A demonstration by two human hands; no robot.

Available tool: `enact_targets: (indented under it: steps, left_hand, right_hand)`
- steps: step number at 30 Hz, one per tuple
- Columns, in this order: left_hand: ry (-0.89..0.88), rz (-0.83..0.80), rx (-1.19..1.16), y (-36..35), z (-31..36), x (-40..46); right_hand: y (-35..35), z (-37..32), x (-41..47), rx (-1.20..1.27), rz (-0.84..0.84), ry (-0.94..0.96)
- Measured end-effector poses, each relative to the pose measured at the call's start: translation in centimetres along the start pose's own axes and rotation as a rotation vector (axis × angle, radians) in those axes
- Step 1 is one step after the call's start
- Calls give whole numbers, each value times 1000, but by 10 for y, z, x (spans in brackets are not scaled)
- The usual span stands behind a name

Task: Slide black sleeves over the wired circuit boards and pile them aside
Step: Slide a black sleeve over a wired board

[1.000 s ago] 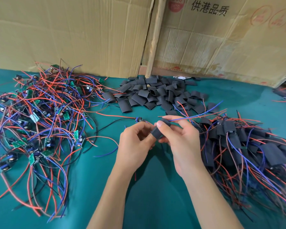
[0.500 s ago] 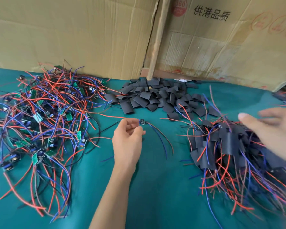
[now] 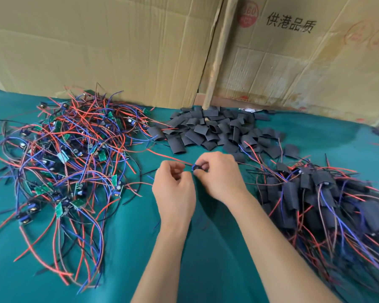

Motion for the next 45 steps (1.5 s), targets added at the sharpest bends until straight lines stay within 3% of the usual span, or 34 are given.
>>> enact_targets:
  steps: [4, 7, 11, 15, 18, 21, 28, 36, 45]
  left_hand:
    - [1, -164, -83, -10, 2, -3]
    - [-21, -265, -71, -16, 3, -4]
    - [-22, -192, -55, -10, -1, 1]
    - [40, -210, -110, -14, -4, -2]
    - [41, -217, -116, -14, -3, -2]
    - [36, -234, -104, -14, -4, -1]
    - [2, -285, -75, -17, -2, -3]
    - [-41, -233, -103, -11, 2, -2]
    - [-88, -227, -12, -13, 3, -2]
  right_hand:
    - [20, 12, -15, 527, 165, -127]
    - [24, 2, -31, 672, 164, -86]
    - [23, -5, -33, 563, -41, 2]
    - [47, 27, -5, 109, 177, -100]
    - [39, 43, 17, -150, 75, -189]
    - [24, 50, 27, -232, 56, -237]
    - [24, 60, 32, -114, 189, -331]
    - [31, 7, -24, 407, 274, -60]
    - [19, 1, -56, 490, 410, -10]
Point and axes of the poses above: each hand's wrist, its own x-axis towards the middle knuckle, its own y-axis out of the back of the hand, z = x × y, the point moved 6 cm from there along x, towards the middle knuckle, and after that the axes turned 12 degrees about y, right-handed, at the moved point
